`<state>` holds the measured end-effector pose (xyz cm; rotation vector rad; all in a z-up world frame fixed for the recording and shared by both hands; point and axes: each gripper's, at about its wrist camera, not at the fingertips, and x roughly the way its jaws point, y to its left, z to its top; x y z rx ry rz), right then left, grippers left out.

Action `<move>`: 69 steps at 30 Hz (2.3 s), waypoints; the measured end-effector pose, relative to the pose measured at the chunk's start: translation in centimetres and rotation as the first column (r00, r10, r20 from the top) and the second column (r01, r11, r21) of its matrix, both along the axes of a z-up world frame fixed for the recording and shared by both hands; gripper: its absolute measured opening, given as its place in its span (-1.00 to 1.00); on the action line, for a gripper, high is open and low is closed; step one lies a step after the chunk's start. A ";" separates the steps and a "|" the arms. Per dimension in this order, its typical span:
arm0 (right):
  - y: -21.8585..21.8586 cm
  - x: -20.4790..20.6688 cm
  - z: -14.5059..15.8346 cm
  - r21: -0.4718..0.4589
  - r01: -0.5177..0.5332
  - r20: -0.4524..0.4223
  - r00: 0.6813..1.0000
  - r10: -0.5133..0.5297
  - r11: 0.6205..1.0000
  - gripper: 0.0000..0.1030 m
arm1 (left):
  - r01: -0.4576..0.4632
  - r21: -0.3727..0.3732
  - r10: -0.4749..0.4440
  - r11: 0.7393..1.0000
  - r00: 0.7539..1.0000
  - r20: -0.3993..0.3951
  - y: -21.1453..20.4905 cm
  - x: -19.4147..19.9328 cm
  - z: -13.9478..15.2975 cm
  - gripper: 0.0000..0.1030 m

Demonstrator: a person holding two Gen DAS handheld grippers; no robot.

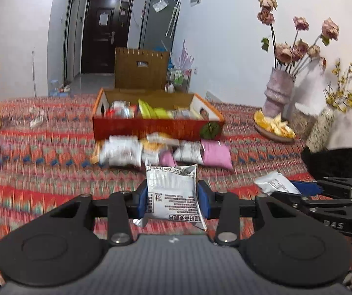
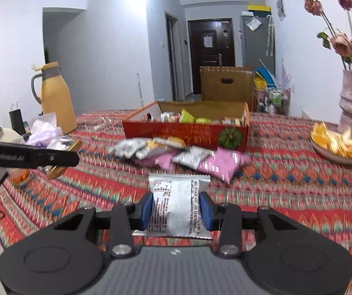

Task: Organize snacks
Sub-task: 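Carry both white sachets over the orange box and open both tools, then withdraw both tools from the box back toward the snack pile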

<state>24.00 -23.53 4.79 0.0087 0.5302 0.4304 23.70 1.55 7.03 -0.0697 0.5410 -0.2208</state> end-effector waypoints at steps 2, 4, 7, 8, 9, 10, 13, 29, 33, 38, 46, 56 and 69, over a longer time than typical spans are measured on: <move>-0.3 2.2 1.3 0.000 -0.016 0.018 1.000 0.016 1.000 -0.23 | -0.003 0.014 0.002 1.000 1.000 0.025 0.3 2.5 1.2 -0.21; -0.3 4.5 2.7 -0.015 -0.034 0.046 0.998 0.034 0.999 -0.23 | -0.007 0.021 0.006 1.000 0.999 0.051 0.7 5.1 2.4 -0.20; 0.2 8.0 4.5 -0.060 -0.055 0.091 0.994 0.060 0.997 -0.23 | 0.008 0.001 -0.008 1.000 0.999 0.035 1.6 10.4 4.0 -0.20; 0.4 9.2 4.9 -0.066 -0.064 0.099 0.993 0.070 0.996 -0.23 | 0.011 -0.003 -0.011 1.000 1.000 0.029 1.7 11.9 4.4 -0.20; 0.5 10.5 5.3 -0.067 -0.072 0.103 0.992 0.078 0.995 -0.23 | 0.004 -0.006 -0.004 1.000 1.000 0.023 2.1 14.1 4.9 -0.20; 0.7 12.3 5.7 -0.068 -0.081 0.105 0.991 0.087 0.994 -0.23 | -0.003 -0.005 0.003 1.000 1.000 0.020 2.3 15.9 5.2 -0.20; 1.2 17.4 6.4 -0.068 -0.093 0.102 0.990 0.100 0.993 -0.23 | -0.016 -0.003 0.016 1.000 1.000 0.014 2.7 22.0 6.2 -0.20; 5.8 48.2 -1.9 -0.025 0.014 -0.345 0.938 -0.022 1.000 -0.23 | -0.103 0.070 0.121 0.992 0.938 -0.326 1.5 49.3 -4.9 -0.19; 7.0 50.1 -4.1 -0.074 0.058 -0.378 0.922 -0.082 0.996 -0.11 | -0.103 0.113 0.135 0.988 0.933 -0.332 0.4 50.3 -6.5 0.02; 7.4 48.9 -4.1 -0.087 0.067 -0.325 0.941 -0.092 0.994 0.20 | -0.081 0.058 0.096 0.995 0.933 -0.347 0.7 49.9 -6.6 0.39; 5.1 43.9 2.6 -0.123 0.059 -0.167 0.983 -0.080 0.991 0.35 | -0.077 0.029 0.082 0.997 0.961 -0.263 2.8 43.7 -0.6 0.55; 2.2 29.6 9.2 -0.113 0.038 0.003 0.999 -0.038 0.993 0.70 | -0.127 0.097 0.133 0.987 0.989 -0.064 1.9 25.8 5.8 0.75; -0.3 6.5 6.2 -0.040 0.051 0.137 0.989 -0.045 0.998 0.99 | -0.142 0.043 0.134 0.989 0.979 0.155 0.7 -0.3 4.6 0.96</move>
